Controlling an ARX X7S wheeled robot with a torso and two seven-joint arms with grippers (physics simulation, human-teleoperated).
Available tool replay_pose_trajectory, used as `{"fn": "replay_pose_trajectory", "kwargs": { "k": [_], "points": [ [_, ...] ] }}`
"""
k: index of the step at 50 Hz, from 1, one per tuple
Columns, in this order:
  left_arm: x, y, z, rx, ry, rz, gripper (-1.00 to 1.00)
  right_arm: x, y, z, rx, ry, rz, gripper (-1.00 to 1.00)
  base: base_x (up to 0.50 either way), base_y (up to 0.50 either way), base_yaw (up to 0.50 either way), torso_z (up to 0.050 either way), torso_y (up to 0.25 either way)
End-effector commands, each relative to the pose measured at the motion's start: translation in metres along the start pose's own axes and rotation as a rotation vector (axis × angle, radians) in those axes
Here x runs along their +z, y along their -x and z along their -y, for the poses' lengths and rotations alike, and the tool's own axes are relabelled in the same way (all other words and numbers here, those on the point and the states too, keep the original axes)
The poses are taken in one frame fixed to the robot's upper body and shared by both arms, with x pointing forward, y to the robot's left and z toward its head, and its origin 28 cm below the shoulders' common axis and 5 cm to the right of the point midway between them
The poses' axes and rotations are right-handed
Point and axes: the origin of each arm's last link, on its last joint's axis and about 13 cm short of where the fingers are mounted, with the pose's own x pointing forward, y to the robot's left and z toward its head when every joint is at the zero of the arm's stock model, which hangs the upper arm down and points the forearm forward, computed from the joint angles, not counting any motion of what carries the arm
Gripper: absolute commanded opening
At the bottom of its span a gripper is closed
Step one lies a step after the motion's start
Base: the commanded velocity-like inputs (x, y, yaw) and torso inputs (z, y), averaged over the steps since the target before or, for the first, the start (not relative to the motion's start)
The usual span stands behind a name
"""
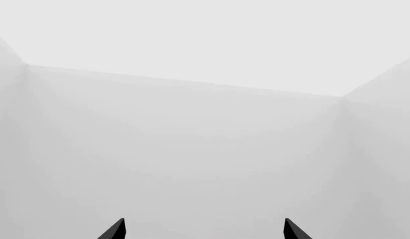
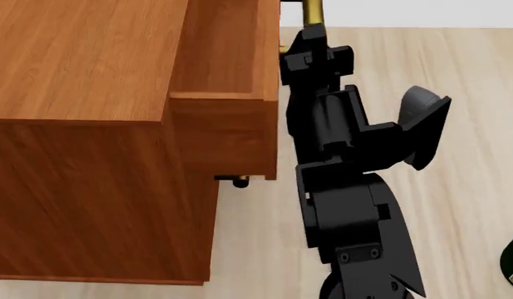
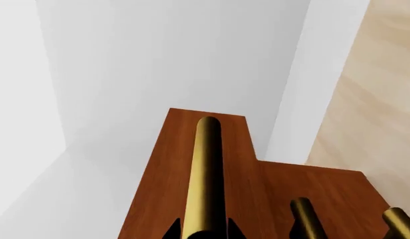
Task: Close the bottom drawer of the cabinet and open the top drawer.
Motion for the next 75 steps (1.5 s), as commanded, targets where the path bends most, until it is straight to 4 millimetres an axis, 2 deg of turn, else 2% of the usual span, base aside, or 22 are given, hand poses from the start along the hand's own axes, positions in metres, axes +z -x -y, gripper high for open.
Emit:
{"fn": "replay_pose_trajectory", "kwargs": {
  "k": [1, 24, 55, 56, 75],
  "points": [
    [0.001, 0.0, 0.001, -0.001, 0.003, 0.001, 1.0, 0.008, 0.02, -0.029, 0.223, 0.043, 0.056, -1.0, -0.01, 0.0, -0.01, 0.01, 0.011],
    [-0.001, -0.001, 0.001, -0.005, 0.003, -0.001, 1.0, 0.021, 0.027, -0.03, 0.229, 0.038, 0.14, -1.0, -0.01, 0.0, -0.01, 0.0, 0.005],
    [-0.001, 0.001, -0.001, 0.002, 0.003, 0.001, 1.0, 0.018, 0.025, -0.027, 0.224, 0.035, 0.139, -1.0, -0.01, 0.0, -0.01, 0.0, 0.005],
    [-0.001, 0.001, -0.001, 0.001, 0.004, 0.0, 1.0, 0.019, 0.025, -0.027, 0.225, 0.035, 0.139, 1.0, -0.02, 0.0, 0.0, 0.0, 0.0],
    [-0.003, -0.001, 0.0, -0.002, 0.006, -0.001, 1.0, 0.02, 0.025, -0.023, 0.216, 0.027, 0.147, 1.0, 0.0, 0.0, 0.0, 0.001, 0.004]
  ]
}}
